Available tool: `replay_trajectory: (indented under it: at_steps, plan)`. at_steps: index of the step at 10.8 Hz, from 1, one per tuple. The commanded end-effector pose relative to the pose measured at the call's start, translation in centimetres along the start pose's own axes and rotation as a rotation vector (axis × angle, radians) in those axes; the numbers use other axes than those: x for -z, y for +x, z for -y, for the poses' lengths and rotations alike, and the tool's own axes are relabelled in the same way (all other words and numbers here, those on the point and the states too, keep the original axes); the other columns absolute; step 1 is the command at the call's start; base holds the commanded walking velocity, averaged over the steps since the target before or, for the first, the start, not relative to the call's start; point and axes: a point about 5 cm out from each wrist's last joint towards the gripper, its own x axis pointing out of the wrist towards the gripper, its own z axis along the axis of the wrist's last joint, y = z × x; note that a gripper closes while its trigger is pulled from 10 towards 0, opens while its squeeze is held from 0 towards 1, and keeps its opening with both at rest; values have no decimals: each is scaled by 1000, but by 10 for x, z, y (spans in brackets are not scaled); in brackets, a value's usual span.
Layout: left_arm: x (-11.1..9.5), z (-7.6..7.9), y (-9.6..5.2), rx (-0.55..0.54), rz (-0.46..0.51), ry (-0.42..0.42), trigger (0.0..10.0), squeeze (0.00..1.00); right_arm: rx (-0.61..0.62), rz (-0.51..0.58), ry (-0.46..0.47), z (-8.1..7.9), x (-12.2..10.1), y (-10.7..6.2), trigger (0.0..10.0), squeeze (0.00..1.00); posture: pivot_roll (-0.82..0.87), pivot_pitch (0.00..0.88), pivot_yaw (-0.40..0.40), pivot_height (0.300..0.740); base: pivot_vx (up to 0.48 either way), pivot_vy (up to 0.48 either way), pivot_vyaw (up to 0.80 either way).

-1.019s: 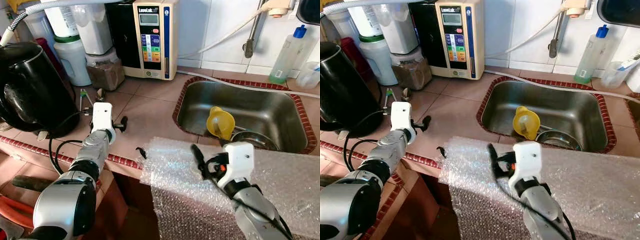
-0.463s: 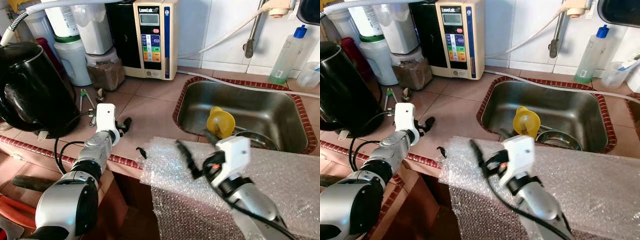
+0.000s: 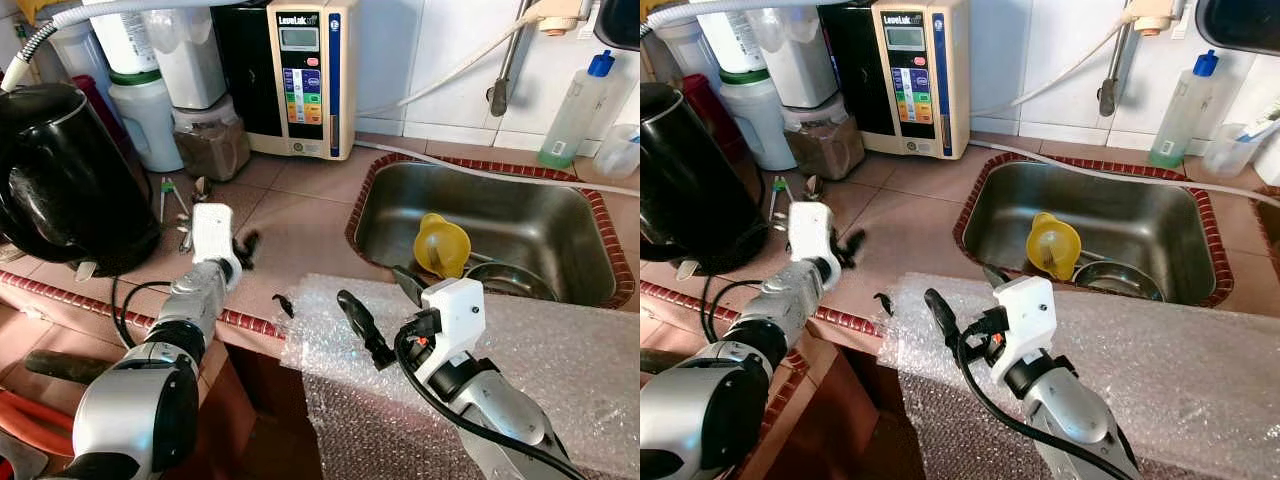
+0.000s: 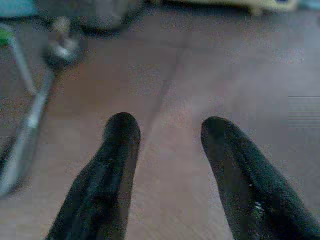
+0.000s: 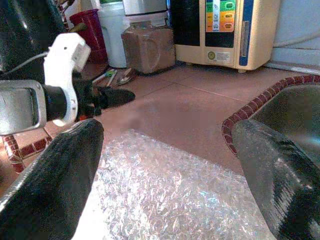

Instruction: Kitchen organization

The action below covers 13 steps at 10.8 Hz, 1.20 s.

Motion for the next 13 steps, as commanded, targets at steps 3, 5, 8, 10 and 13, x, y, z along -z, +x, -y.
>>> replay_trajectory:
  at_steps: [3, 5, 8, 10, 13]
  plan:
    - [-14, -15, 1, -142, 41, 18, 10000, 1000, -26, 14, -4, -8, -4, 0, 10000, 0, -82, 0, 86, 740, 0, 0, 0]
    - [-13, -20, 0, -171, 53, -12, 10000, 1000, -34, 26, 2, -14, -9, -2, 10000, 0, -91, 0, 89, 740, 0, 0, 0]
    - [-21, -16, 1, -156, 93, -32, 10000, 1000, -10, 31, 9, -14, -10, -5, 10000, 0, -98, 7, 89, 740, 0, 0, 0]
    - [-15, -20, -1, -196, 70, -17, 10000, 1000, 4, 35, 13, -15, -12, -5, 10000, 0, -94, 9, 79, 740, 0, 0, 0]
    - [-14, -7, 1, -45, 69, -112, 10000, 0, 15, 48, 14, -13, -15, -7, 10000, 0, -103, 11, 73, 740, 0, 0, 0]
